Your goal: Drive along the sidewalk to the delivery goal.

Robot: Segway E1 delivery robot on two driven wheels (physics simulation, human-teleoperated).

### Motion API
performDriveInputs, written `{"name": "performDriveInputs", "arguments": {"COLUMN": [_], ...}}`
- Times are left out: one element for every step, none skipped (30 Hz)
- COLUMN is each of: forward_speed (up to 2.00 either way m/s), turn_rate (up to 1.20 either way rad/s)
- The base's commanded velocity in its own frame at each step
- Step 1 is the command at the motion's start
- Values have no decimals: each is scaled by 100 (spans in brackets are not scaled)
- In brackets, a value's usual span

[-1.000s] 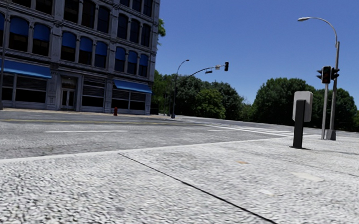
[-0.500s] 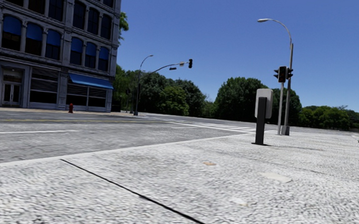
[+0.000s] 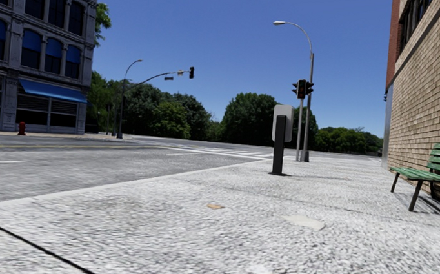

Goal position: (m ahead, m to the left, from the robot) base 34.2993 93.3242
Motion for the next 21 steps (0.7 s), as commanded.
{"name": "performDriveInputs", "arguments": {"forward_speed": [121, 127, 127, 129, 129, 130, 130, 130, 131, 135, 135, 144, 152, 152, 163, 170, 170, 175, 184, 192, 192], "turn_rate": [-46, -46, -46, -46, -46, -46, -46, -46, -45, -39, -39, -33, -31, -31, -31, -31, -31, -31, -31, -31, -31]}}
